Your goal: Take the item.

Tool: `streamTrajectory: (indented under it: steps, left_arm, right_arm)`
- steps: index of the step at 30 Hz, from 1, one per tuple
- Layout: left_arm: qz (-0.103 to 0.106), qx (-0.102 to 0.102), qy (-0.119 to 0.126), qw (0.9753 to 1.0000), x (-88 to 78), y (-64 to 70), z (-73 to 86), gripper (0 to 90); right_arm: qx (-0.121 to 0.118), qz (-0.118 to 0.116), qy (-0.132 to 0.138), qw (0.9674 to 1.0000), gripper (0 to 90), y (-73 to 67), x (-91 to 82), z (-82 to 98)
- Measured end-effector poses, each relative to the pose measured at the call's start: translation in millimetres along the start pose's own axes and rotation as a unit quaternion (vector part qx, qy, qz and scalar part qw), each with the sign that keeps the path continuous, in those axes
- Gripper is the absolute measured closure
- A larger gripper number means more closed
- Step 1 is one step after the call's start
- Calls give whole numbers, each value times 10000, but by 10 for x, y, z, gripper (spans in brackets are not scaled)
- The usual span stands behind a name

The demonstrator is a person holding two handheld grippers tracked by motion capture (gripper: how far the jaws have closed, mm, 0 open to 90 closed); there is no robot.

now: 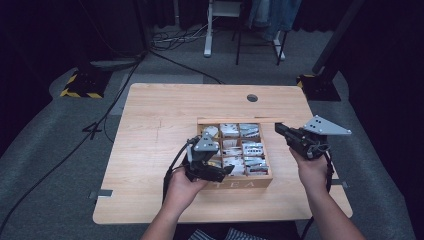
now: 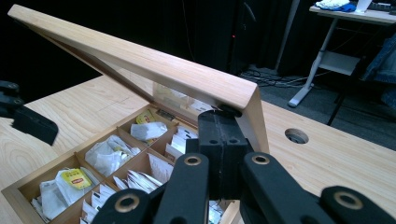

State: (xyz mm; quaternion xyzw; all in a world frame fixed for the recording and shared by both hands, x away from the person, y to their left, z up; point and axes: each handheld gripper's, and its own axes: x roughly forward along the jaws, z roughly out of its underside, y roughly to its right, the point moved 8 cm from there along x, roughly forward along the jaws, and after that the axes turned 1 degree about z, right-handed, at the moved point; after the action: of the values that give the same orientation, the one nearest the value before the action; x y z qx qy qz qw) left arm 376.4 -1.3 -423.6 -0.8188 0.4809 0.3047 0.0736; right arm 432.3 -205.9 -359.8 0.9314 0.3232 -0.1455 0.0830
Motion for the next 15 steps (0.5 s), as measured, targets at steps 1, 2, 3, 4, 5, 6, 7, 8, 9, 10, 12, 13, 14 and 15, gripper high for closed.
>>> streamTrajectory:
  steps: [1,2,3,4,5,6,7,8,9,10,12,13,14,15]
  left_arm:
    - [-9,11,-4,10000,34,13,-17,220]
    - [4,28,-34,10000,63,25,-30,218]
    - [40,50,-52,10000,96,43,-40,218]
    - [85,87,-86,9999,129,62,-51,219]
    - [114,95,-79,9999,158,74,-63,219]
    - [150,97,-80,9998,175,82,-72,221]
    - [212,94,-74,9997,198,95,-83,221]
    - [250,105,-58,9996,221,103,-96,233]
    - [277,110,-45,9995,241,107,-109,233]
    - [330,90,-14,9994,262,115,-125,238]
    - [476,40,100,9988,306,136,-164,254]
    - [580,-4,178,9982,334,154,-184,266]
    - [626,0,195,9978,351,160,-193,276]
    - [645,3,190,9977,372,163,-198,284]
  right_arm:
    - [0,-4,-2,10000,900,0,0,0]
    - [-1,-11,-1,10000,900,1,0,1]
    - [-1,-11,-1,10000,900,1,0,1]
    - [0,-13,0,10000,900,2,0,1]
    - [-6,-14,6,10000,900,3,1,0]
    - [-6,-20,9,10000,900,5,1,-1]
    - [-6,-20,9,10000,900,5,1,-1]
    - [-2,-23,10,10000,900,6,1,-1]
    - [-2,-23,10,10000,900,6,1,-1]
    - [0,-30,7,10000,900,5,1,-1]
    - [8,-33,10,10000,900,6,2,-1]
    - [11,-35,8,10000,900,8,3,-1]
    - [20,-33,4,10000,900,10,2,0]
    - [17,-30,7,10000,900,11,3,-1]
